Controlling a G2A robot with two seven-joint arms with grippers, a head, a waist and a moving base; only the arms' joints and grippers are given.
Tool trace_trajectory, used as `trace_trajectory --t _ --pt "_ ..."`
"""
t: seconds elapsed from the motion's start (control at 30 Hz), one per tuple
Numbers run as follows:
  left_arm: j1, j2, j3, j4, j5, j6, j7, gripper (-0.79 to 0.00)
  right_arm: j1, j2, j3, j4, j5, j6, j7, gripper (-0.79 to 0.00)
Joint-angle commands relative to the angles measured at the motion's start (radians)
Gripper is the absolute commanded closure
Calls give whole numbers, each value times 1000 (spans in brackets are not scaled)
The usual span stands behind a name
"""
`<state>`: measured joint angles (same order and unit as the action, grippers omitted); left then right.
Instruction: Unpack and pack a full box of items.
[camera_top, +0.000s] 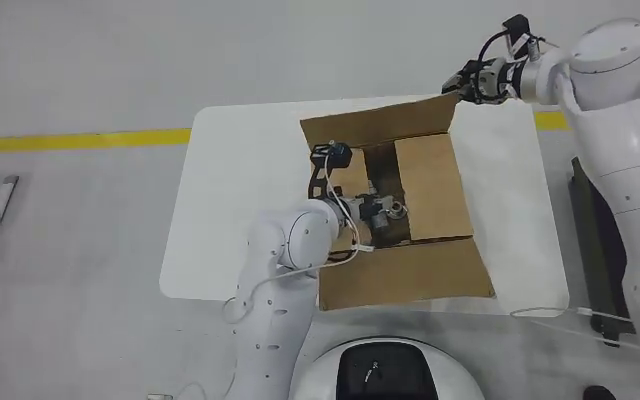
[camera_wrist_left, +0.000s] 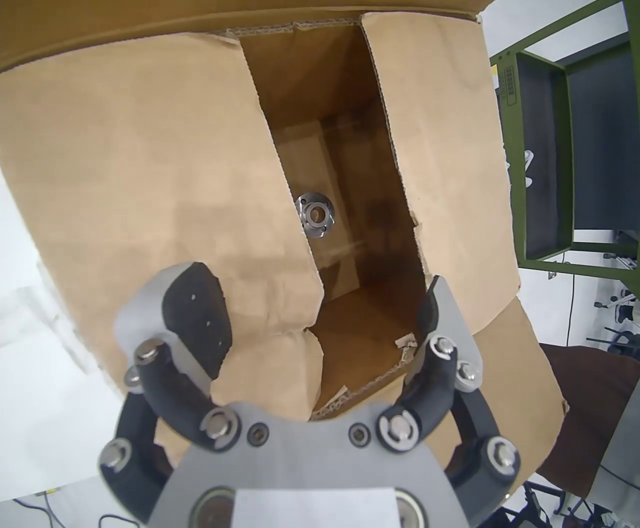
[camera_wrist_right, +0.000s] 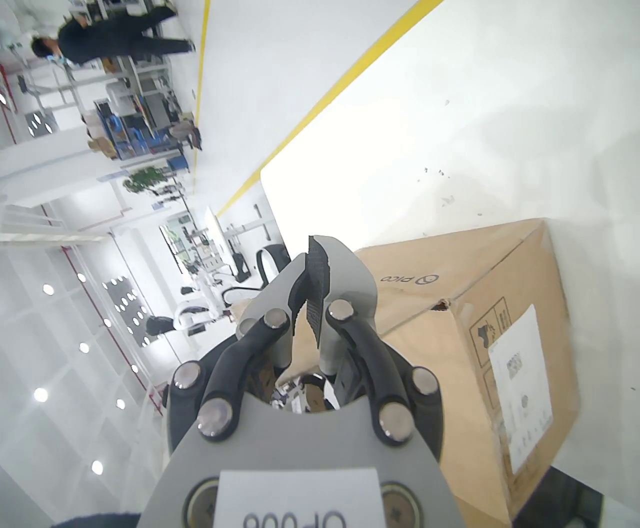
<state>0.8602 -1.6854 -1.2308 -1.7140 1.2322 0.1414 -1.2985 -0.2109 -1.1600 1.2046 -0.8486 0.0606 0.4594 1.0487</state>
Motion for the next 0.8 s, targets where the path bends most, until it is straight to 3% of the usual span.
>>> trace_trajectory --t 0.0,0.27,0.67,0.77 --pt "-2 3 -7 -1 2 3 4 -785 9 1 -10 26 -6 -30 24 0" --pt "-4 13 -39 -32 -2 16 11 -785 -14 15 -12 43 0 -116 106 0" --pt "91 39 -82 -227 -6 -43 -33 -785 -147 61 15 -176 -60 -246 209 0" --pt "91 39 -82 -227 -6 -43 -33 -785 -193 72 16 -243 -77 -272 233 0"
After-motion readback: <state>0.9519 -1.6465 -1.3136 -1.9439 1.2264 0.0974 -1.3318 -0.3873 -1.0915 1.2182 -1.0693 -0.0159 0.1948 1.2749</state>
